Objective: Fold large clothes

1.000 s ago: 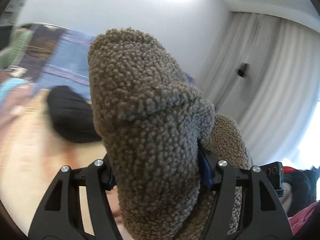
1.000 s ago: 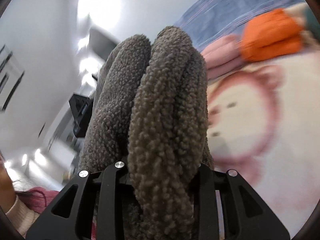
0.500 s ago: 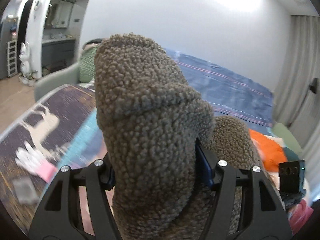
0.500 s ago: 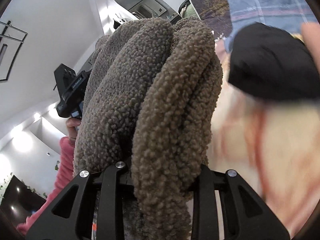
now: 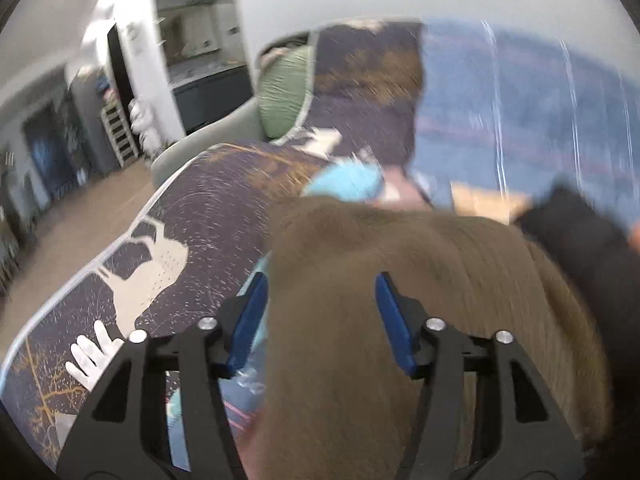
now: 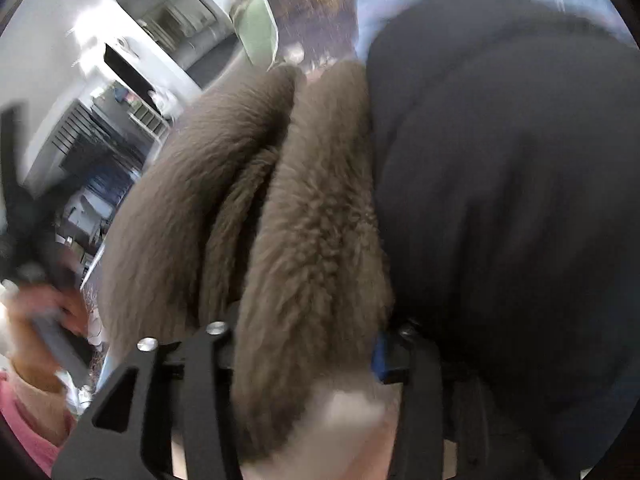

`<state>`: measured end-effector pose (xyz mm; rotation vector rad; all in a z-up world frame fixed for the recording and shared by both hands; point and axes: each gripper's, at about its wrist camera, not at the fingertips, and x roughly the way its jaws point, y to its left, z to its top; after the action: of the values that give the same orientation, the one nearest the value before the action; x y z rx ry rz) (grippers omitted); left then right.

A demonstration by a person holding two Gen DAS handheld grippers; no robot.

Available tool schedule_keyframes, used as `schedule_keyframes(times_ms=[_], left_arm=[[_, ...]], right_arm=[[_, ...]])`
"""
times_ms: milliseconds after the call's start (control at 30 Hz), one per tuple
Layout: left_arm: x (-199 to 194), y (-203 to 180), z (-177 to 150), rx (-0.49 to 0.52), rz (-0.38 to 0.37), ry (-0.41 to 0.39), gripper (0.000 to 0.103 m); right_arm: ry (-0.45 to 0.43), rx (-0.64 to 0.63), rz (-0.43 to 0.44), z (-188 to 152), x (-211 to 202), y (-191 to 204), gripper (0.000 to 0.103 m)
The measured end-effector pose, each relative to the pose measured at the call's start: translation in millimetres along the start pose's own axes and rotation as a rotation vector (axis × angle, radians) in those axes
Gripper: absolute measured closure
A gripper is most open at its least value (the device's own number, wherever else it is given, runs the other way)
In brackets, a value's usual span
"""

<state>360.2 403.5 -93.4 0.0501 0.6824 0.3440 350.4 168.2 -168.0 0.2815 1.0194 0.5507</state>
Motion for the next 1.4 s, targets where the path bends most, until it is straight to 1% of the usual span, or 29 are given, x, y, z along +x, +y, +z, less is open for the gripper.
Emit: schedule_keyframes(times_ms=[33,67,100,133,167,200,233,267,300,333,400,433,467,500,567,600,633,700,733,767,800,833,867,900,1000,1100,1167,1267,1400], left_arm=[[4,-7,-4,0.028,-0.006,0.001,0.039],[8,-9,-13,0.036,0.007,-0.035,0.039],[7,-8,-12,0.025,0.024,-0.061,0.039],[7,-7,-13,0.013,0.029,-0.064,0.039],[5,-2,-12,-0.003,0.019,-0.042,0.038],[5,2,-12,-0.012,0.019,-0.030,0.033],[3,4,-11,-0.017,0.029,-0.027,0.031],[-2,9,-11,-0.025,0.035,-0.035,0.026],[-2,13,-14,-0.032,0.030,-0.040,0.022],[-5,15,-15,-0.042,0.021,-0.045,0.021],[-10,17,-23,-0.069,0.001,-0.056,0.017],[-19,16,-28,-0.082,-0.011,-0.062,0.016],[-33,16,-35,-0.104,-0.046,-0.073,0.013],[-48,7,-43,-0.122,-0.079,-0.079,0.009],[-78,-1,-60,-0.163,-0.171,-0.097,0.002],[-95,-7,-68,-0.172,-0.209,-0.107,0.002],[-107,-13,-75,-0.170,-0.228,-0.111,0.002],[-143,-36,-93,-0.141,-0.266,-0.113,0.002],[-162,-49,-101,-0.117,-0.280,-0.114,0.002],[-177,-61,-108,-0.096,-0.291,-0.119,0.002],[-192,-72,-115,-0.068,-0.303,-0.119,0.002],[-209,-84,-121,-0.035,-0.318,-0.118,0.002],[-231,-99,-129,0.008,-0.345,-0.125,0.002],[-250,-110,-136,0.032,-0.362,-0.139,0.002],[-312,-136,-153,0.016,-0.425,-0.213,0.002],[-356,-154,-165,-0.003,-0.455,-0.259,0.002],[-382,-167,-172,-0.004,-0.458,-0.266,0.002],[-409,-185,-180,0.039,-0.451,-0.265,0.002],[-432,-197,-194,0.064,-0.427,-0.280,0.002]], right_arm=[[0.016,0.013,-0.012,1,2,0,0.059],[0.013,0.006,-0.020,-1,1,2,0.059],[0.004,-0.010,-0.027,1,0,3,0.058],[-0.006,-0.023,-0.033,2,-4,10,0.056],[-0.009,-0.018,-0.034,0,-11,14,0.054],[-0.011,-0.011,-0.030,-2,-17,18,0.052],[-0.019,-0.003,-0.019,-7,-30,19,0.049],[-0.034,-0.009,-0.007,-12,-45,19,0.042],[-0.053,-0.024,-0.001,-15,-55,13,0.038],[-0.087,-0.063,-0.007,-21,-76,15,0.033],[-0.139,-0.158,-0.049,-42,-114,18,0.032],[-0.167,-0.212,-0.081,-53,-133,17,0.031],[-0.186,-0.250,-0.115,-58,-145,15,0.028],[-0.213,-0.296,-0.168,-75,-167,13,0.027],[-0.237,-0.343,-0.224,-99,-194,6,0.025],[-0.242,-0.351,-0.239,-99,-195,-2,0.021],[-0.257,-0.360,-0.262,-113,-209,-6,0.019],[-0.272,-0.362,-0.291,-134,-226,-12,0.017],[-0.282,-0.357,-0.314,-142,-239,-20,0.015],[-0.292,-0.349,-0.332,-158,-259,-27,0.013],[-0.308,-0.332,-0.360,-170,-275,-33,0.013],[-0.320,-0.321,-0.378,-178,-281,-37,0.011],[-0.340,-0.304,-0.402,-190,-297,-42,0.008],[-0.350,-0.292,-0.412,-191,-299,-44,0.007],[-0.399,-0.221,-0.459,-215,-347,-60,0.006],[-0.446,-0.169,-0.497,-228,-379,-67,0.005],[-0.469,-0.153,-0.528,-239,-398,-70,0.005],[-0.502,-0.127,-0.559,-256,-421,-74,0.004],[-0.521,-0.113,-0.554,-273,-439,-78,0.004]])
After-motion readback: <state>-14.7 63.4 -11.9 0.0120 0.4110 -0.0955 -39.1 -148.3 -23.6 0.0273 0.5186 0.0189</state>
